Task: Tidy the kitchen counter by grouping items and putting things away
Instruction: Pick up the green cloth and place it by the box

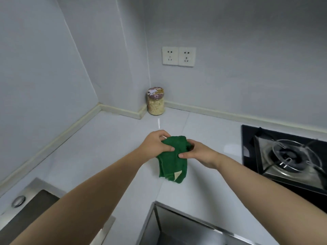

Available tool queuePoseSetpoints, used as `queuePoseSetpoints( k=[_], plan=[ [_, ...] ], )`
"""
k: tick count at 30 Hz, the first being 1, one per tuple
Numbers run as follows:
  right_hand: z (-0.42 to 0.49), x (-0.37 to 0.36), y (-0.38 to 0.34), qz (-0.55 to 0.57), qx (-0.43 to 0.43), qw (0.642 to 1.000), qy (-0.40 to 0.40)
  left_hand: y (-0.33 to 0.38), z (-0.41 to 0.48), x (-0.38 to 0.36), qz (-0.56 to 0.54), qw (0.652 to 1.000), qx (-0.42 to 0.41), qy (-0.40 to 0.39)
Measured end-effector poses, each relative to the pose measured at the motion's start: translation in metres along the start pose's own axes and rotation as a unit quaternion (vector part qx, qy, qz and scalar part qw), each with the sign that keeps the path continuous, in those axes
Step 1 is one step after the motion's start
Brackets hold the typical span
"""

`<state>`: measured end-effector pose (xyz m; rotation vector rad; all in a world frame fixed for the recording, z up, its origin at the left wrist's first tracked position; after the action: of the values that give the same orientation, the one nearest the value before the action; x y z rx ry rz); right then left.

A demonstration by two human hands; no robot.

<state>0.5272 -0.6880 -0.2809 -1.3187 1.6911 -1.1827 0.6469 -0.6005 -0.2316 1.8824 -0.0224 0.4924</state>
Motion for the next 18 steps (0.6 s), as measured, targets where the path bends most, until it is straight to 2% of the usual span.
queuePoseSetpoints(
  k=[3, 8, 12, 18],
  plan=[
    [-0.063, 0.037, 0.014, 0.026, 0.015, 0.999, 0.023, 0.042, 0.004, -0.059, 0.0, 0.999, -0.03, -0.021],
    [-0.199, 0.099, 0.054, 0.088, 0.035, 0.985, 0.144, 0.103, -0.005, -0.191, 0.008, 0.994, -0.071, -0.078],
    [-0.335, 0.14, 0.094, 0.13, 0.026, 0.958, 0.253, 0.148, -0.025, -0.317, -0.006, 0.988, -0.105, -0.115],
    [-0.501, 0.182, 0.155, 0.172, 0.023, 0.916, 0.362, 0.202, -0.061, -0.475, -0.078, 0.977, -0.122, -0.158]
  ],
)
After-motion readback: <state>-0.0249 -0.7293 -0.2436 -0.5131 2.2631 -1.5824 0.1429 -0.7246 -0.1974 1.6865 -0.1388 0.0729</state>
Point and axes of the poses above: each hand's wrist, its own z-axis towards the middle knuckle, its own x-axis out of the back of the hand, y = z × x, the point moved 8 cm from there along z, towards the middle knuckle, and after that the axes turned 9 degrees about -y, right-handed, at the moved point
